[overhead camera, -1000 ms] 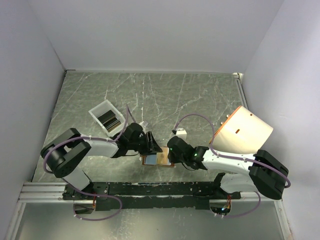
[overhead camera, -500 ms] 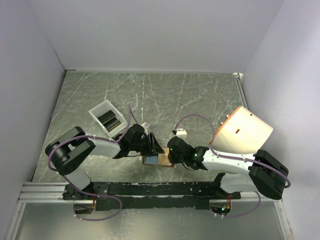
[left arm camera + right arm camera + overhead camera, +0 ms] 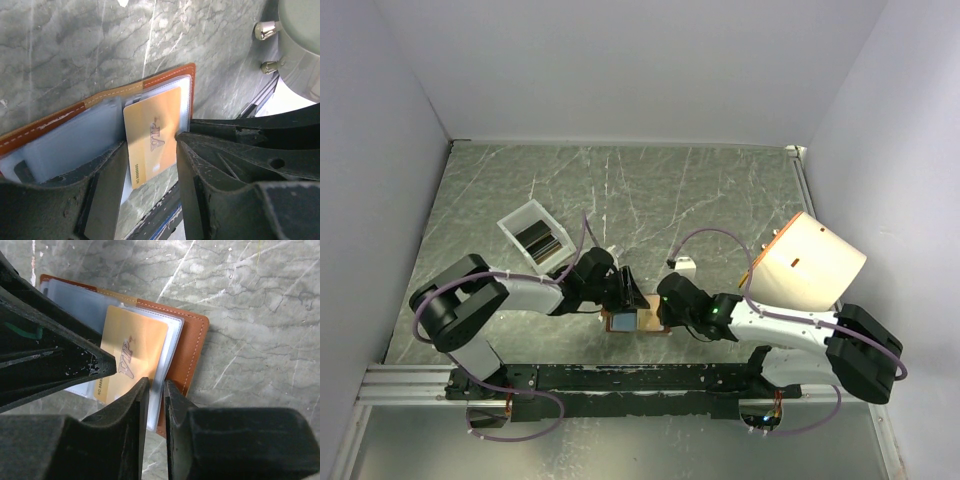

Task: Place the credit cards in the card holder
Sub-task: Insert the credit card into the card holder.

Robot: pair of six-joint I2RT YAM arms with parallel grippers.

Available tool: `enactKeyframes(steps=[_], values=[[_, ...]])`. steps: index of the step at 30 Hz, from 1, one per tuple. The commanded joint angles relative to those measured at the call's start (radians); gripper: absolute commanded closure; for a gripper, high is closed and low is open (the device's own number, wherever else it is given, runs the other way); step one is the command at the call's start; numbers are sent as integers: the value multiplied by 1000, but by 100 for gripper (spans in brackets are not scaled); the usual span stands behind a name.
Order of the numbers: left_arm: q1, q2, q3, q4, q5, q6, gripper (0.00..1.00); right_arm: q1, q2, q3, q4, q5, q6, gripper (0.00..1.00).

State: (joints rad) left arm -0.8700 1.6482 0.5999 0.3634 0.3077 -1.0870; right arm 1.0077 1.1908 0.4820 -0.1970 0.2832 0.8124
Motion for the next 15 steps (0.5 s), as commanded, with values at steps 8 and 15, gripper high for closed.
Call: enactKeyframes(steps=[8, 15], values=[[-12, -52, 29, -86, -59, 41, 46, 4, -24, -6, -20, 37, 24, 84], [-29, -11, 23, -20, -23, 12, 48, 3, -10, -21, 6, 26, 29, 85]])
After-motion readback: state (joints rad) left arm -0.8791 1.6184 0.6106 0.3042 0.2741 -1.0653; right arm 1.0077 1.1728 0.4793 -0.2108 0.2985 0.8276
